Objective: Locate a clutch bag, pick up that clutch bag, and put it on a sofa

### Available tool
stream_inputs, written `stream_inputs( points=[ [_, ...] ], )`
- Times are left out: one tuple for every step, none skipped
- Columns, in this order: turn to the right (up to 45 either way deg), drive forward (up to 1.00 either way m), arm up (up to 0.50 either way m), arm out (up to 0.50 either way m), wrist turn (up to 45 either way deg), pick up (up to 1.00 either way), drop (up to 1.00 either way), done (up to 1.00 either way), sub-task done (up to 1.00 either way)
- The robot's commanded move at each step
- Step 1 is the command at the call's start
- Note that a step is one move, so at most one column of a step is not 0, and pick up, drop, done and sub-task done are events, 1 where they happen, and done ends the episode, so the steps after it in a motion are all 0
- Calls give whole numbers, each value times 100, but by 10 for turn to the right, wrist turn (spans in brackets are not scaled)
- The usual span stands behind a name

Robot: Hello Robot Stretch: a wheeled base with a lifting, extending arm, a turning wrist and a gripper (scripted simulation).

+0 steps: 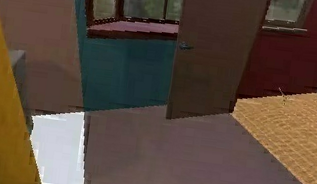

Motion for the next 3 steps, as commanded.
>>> stream_inputs(
  points=[
    [390, 0, 0, 0, 0, 0, 0, 0, 0],
    [0, 5, 0, 0, 0, 0, 0, 0, 0],
    [-330, 0, 0, 0, 0, 0, 0, 0, 0]
  ],
)
